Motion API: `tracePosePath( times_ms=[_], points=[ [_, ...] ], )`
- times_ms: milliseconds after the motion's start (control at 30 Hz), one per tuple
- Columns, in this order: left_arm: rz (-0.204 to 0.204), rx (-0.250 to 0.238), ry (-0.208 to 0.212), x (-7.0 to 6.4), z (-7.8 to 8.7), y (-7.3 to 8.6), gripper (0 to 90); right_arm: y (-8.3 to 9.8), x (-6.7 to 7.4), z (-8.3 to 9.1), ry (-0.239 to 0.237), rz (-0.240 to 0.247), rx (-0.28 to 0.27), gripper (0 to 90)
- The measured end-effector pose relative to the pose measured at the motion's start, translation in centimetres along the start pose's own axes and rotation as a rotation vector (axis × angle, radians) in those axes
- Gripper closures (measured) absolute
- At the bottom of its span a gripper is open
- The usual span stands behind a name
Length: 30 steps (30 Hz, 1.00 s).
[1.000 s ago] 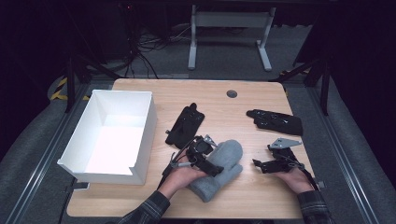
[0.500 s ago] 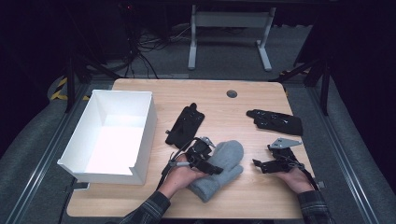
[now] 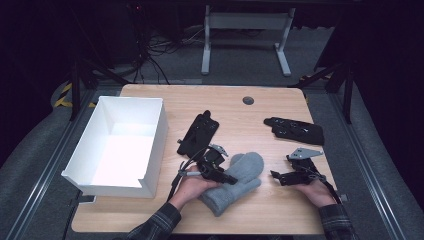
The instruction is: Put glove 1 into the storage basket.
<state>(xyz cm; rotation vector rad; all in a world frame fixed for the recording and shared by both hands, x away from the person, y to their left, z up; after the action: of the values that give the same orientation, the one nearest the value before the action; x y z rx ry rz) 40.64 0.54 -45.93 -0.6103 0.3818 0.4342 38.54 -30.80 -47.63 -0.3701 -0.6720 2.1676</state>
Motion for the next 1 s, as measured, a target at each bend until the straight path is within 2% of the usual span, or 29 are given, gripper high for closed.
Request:
tracePosePath(
  times_ms=[200,400,567,633,667,767,933,967,1000],
  points=[
    [-0.009,-0.022,-0.022,-0.6,1.0,-0.2,72.3,0.0,0.0,0.0,0.0,0.0,0.0,8.4],
    [-0.011,-0.053,-0.064,-1.3,3.0,-0.5,72.1,0.0,0.0,0.0,0.001,-0.001,0.0,8.3],
    [0.003,-0.079,-0.073,-1.4,4.3,-0.5,72.0,0.0,0.0,0.0,0.001,-0.002,0.001,8.2],
    [0.002,-0.085,-0.101,-1.6,4.9,-0.6,71.9,0.0,0.0,0.0,0.002,-0.002,0.0,8.2],
    [0.002,-0.085,-0.101,-1.6,4.9,-0.6,72.0,0.0,0.0,0.0,0.002,-0.002,0.0,8.2],
    [0.016,-0.115,-0.116,-1.9,6.1,-0.8,71.9,0.0,0.0,0.0,0.002,-0.002,0.0,8.2],
    [0.025,-0.135,-0.133,-2.3,7.7,-1.3,71.8,0.0,0.0,0.0,0.003,-0.001,0.0,8.2],
    [0.027,-0.14,-0.137,-2.6,8.5,-1.5,71.8,0.0,0.0,0.0,0.003,-0.002,0.0,8.2],
    [0.027,-0.14,-0.137,-2.6,8.5,-1.5,71.8,0.0,0.0,0.0,0.003,-0.002,0.0,8.2]
  ],
)
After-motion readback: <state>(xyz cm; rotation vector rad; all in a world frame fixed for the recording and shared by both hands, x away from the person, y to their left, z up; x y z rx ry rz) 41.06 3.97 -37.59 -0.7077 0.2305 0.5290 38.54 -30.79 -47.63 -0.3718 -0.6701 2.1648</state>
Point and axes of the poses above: each handheld gripper's, and its own axes: z roughly backward along the jaws, y roughly out of its underside, x roughly to its left, the point moved 1 cm from there along -z, roughly forward along the jaws, and after that the axes turned 11 degrees about x, right-handed, at the moved point
